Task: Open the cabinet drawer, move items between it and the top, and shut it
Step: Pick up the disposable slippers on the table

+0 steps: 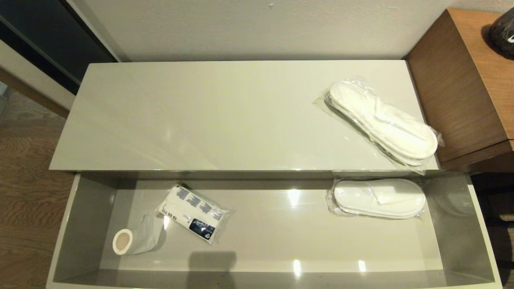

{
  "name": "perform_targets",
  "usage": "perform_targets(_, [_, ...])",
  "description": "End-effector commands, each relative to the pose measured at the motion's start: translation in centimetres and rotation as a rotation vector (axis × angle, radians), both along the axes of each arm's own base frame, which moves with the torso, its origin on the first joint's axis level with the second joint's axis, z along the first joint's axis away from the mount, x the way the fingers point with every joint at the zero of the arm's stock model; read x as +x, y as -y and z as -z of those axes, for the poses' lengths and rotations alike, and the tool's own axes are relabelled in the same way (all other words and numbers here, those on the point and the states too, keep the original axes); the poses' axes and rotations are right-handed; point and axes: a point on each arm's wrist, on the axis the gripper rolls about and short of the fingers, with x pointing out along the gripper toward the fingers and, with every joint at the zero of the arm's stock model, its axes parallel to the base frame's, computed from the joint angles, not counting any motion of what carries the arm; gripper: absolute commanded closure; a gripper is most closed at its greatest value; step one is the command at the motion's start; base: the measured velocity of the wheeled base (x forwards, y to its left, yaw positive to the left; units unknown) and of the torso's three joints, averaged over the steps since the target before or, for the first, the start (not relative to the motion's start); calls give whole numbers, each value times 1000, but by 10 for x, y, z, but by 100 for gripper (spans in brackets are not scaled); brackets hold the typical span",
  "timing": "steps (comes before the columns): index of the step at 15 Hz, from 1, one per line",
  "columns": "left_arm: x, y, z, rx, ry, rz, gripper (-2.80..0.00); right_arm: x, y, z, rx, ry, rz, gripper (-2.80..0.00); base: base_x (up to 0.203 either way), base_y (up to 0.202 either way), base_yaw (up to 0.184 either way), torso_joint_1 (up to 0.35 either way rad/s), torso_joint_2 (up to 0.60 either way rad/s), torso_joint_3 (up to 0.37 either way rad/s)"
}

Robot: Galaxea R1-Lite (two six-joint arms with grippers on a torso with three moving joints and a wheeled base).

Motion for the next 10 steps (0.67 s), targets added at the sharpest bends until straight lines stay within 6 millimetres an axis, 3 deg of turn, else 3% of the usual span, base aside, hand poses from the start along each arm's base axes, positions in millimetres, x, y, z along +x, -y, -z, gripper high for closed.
perform_targets(1, [0,0,0,0,0,-1,0,0,0,0,-9,10,0,0,0,0,0,0,0,0])
perform_targets(10, [0,0,0,0,0,-1,0,0,0,0,-53,15,-4,0,0,0,0,0,0,0])
